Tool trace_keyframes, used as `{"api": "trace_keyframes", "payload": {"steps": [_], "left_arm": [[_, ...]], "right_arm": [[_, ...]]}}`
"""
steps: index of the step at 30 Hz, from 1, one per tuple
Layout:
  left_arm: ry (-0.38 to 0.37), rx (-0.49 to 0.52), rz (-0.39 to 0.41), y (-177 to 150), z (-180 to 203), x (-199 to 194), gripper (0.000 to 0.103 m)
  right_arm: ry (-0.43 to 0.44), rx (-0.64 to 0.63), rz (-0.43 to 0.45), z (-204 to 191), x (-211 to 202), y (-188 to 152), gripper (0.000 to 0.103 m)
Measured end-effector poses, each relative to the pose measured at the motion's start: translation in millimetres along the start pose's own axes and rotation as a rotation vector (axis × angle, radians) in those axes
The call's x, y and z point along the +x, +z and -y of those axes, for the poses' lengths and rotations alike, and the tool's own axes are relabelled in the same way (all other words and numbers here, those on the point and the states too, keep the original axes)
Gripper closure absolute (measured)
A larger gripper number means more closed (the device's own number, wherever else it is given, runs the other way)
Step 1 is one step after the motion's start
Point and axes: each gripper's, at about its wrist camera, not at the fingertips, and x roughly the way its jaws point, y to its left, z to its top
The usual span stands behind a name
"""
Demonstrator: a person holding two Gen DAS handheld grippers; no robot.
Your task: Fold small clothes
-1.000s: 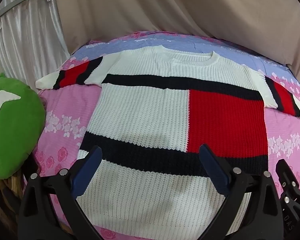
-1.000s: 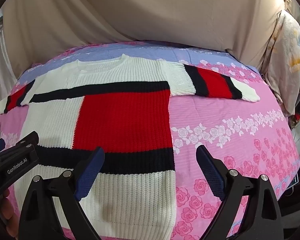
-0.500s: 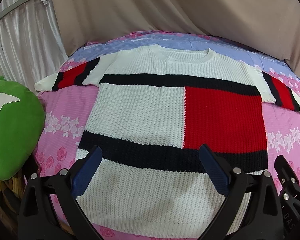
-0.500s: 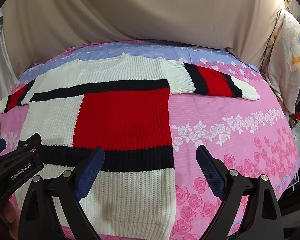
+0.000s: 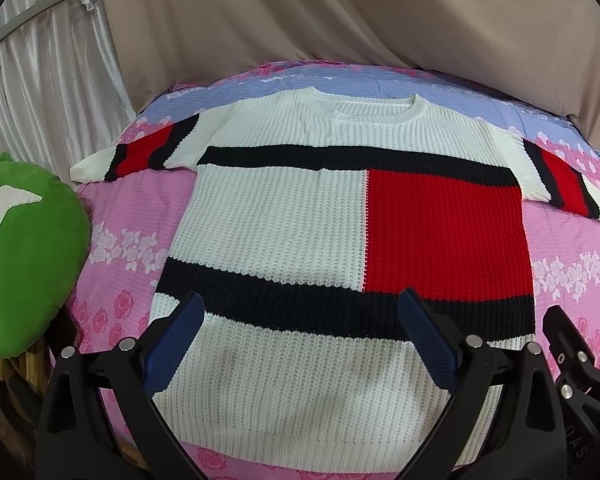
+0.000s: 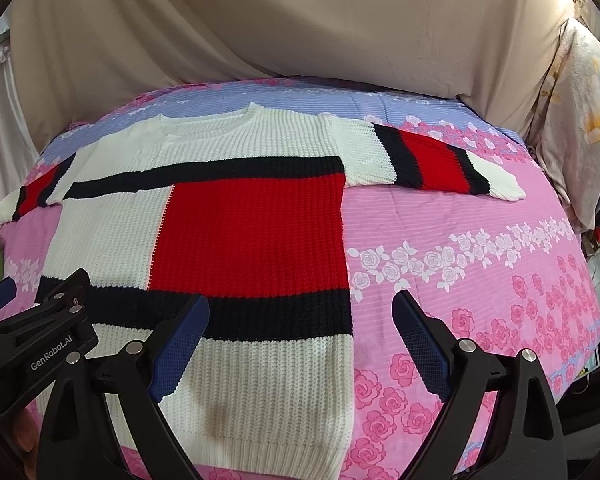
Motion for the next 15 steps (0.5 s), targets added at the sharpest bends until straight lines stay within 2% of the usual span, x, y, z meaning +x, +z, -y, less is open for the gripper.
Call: {"api": "trace_keyframes", "payload": {"steps": [15], "left_arm": [[0.01,-0.006,-0.004,0.2,-0.9,0.0,0.008]], "right_arm": [[0.013,-0.022,-0.001,-4.5,2.8,3.3,0.012]]}}
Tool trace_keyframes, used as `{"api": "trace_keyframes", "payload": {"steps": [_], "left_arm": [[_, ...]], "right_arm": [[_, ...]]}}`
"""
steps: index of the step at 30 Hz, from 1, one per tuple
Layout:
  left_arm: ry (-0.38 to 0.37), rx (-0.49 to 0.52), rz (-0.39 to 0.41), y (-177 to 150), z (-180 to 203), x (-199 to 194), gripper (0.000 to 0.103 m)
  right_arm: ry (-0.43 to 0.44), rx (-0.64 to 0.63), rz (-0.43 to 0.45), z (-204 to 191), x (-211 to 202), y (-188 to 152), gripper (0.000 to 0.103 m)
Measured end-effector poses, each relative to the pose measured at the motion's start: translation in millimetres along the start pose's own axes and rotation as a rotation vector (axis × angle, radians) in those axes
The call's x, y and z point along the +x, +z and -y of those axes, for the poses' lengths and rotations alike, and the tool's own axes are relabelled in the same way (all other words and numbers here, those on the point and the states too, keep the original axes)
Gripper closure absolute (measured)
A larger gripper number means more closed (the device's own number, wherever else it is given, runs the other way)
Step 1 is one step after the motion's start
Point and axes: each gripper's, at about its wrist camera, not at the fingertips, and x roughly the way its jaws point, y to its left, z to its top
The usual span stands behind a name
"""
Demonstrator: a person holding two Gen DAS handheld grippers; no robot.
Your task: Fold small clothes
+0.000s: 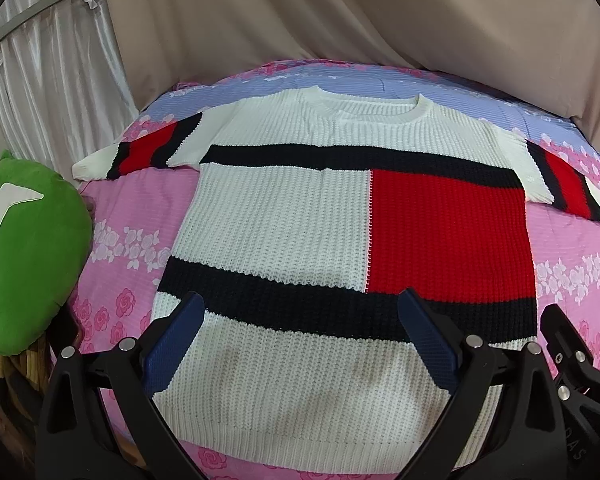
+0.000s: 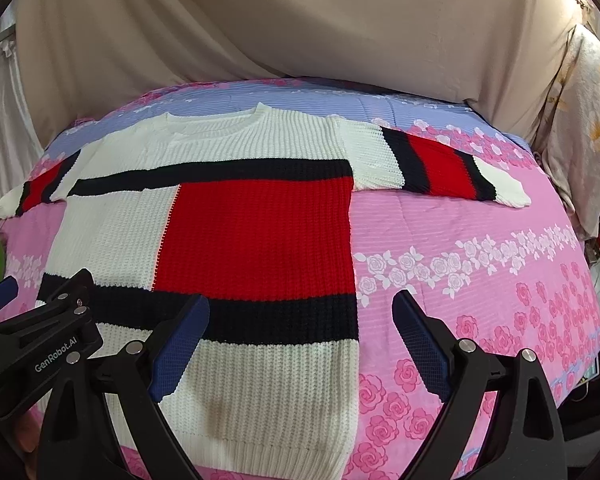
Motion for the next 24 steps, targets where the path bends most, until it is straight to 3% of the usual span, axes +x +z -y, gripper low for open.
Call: {"api": "trace_keyframes", "payload": {"steps": [24], "left_arm": [[0.002,0.017,0.0,2.0,9.1,2.8,0.008]], "right_arm": [[0.003,-0.004,-0.004,-1.3,2.7,-0.2,0.012]]}}
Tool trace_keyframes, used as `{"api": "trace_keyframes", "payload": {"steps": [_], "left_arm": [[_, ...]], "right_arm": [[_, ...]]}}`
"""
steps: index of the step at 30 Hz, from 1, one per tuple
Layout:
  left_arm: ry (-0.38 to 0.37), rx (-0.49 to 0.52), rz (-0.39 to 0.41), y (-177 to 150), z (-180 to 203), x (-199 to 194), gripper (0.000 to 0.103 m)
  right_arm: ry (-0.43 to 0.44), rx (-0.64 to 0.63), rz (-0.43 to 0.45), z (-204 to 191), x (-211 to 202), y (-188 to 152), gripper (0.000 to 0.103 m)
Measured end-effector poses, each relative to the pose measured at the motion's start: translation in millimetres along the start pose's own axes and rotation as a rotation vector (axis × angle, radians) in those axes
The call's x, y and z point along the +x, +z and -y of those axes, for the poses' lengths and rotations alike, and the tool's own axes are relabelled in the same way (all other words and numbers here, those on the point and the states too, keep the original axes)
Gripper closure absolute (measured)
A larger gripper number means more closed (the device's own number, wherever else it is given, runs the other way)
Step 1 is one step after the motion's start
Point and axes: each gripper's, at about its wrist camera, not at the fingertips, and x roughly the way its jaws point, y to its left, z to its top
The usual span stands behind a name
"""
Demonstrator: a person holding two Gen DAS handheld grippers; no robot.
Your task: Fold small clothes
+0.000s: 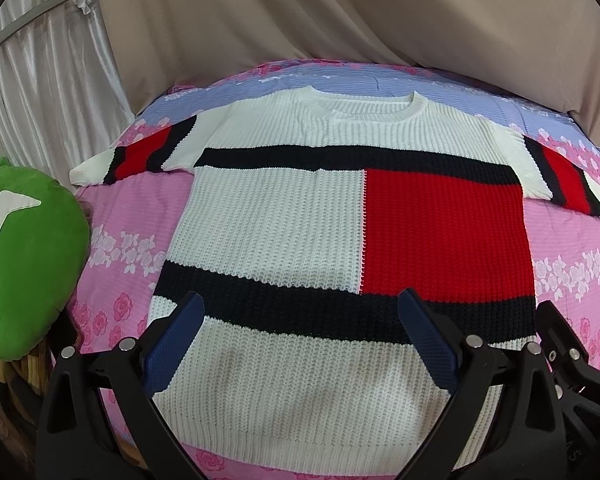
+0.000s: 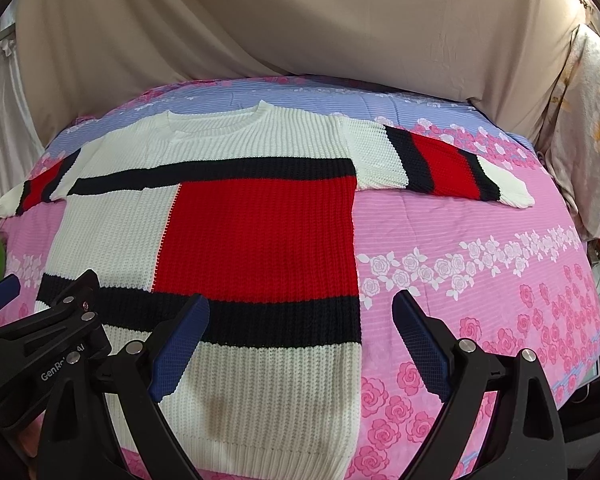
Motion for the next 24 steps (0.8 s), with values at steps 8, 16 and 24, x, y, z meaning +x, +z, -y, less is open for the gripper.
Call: {"api": "trace_keyframes", "payload": {"steps": [8,16,24], "left_arm": [[0.003,0.001,-0.002,-0.3,-0.4,-0.3,0.008],[0.002,0.002,-0.001,-0.7,-0.5,-0.4,0.008],[0.001,0.002,-0.005,-0.1,-0.6,1.5,0.008]], "right_arm": [[0.0,-0.001,-0.002,-0.6,1.4,0.9,0.012],[0.0,0.0,-0.002,-0.8,2.1,1.1,0.012],[0.001,0.0,-0.005,0.4,3.6,2.7,0.012]]}}
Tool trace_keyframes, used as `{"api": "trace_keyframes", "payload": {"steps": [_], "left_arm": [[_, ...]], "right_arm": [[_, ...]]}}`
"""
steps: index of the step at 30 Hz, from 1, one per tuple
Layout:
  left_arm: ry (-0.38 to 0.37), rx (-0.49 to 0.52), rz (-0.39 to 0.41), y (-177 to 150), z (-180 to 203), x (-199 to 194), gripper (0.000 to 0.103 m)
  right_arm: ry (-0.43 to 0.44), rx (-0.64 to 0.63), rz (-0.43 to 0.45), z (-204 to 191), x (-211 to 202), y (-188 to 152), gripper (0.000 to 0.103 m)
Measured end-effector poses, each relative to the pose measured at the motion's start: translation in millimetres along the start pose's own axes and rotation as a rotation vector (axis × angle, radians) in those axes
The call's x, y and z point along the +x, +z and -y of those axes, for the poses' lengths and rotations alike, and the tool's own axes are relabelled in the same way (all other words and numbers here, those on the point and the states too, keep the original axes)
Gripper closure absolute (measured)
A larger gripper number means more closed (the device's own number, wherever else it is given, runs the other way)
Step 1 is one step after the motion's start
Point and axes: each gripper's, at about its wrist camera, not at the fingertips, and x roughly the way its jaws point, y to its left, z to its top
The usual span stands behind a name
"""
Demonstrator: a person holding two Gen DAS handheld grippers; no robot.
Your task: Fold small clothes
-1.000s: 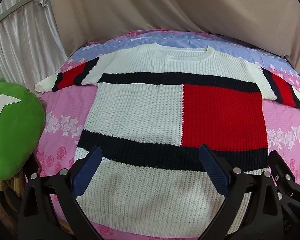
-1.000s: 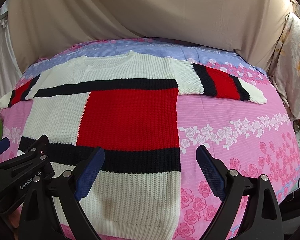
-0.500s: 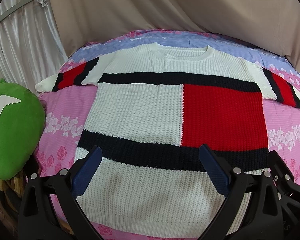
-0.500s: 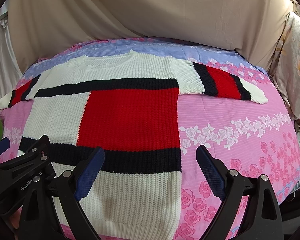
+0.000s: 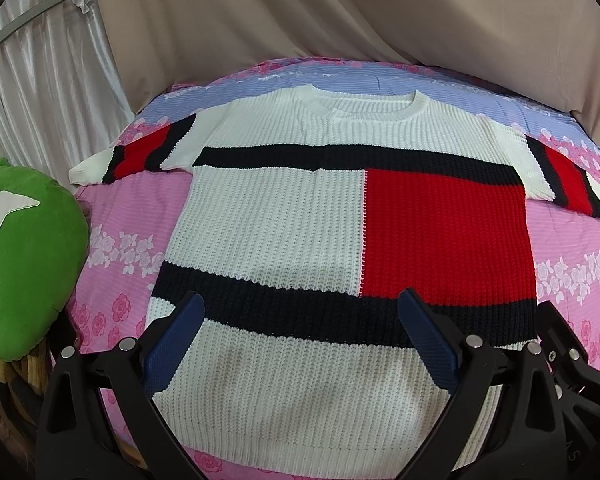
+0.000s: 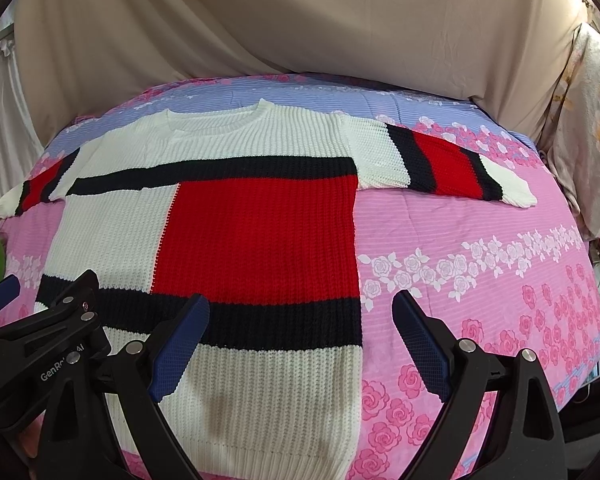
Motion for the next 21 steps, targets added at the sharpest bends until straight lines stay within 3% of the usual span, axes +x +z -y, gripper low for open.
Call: {"api": "trace_keyframes", "payload": {"steps": [6,9,14,17,19,21], "left_arm": [[-0.02,-0.021,-0.046,5,3,13,0.007],[-0.054,-0.065,-0.102,9,0,26,0.007],[-0.091,-0.117,-0.152,18,-6,45,0.007],[-0.099,-0.138,-0.15,25,-6,53,0.007],[-0.112,-0.154,-0.155,30,-5,59,0.007],[-0.112,-0.167,-0.152,35,-4,63,0.007]], "right_arm": [[0.018,0.009,-0.031,2,14,3,0.012],[0.071,0.075,-0.079,25,36,9,0.012],[0.107,0.376,-0.149,149,94,35,0.012],[0.084,0.623,-0.147,254,132,54,0.012],[0.077,0.739,-0.129,312,157,64,0.016],[0.057,0.824,-0.128,361,183,73,0.027]]}}
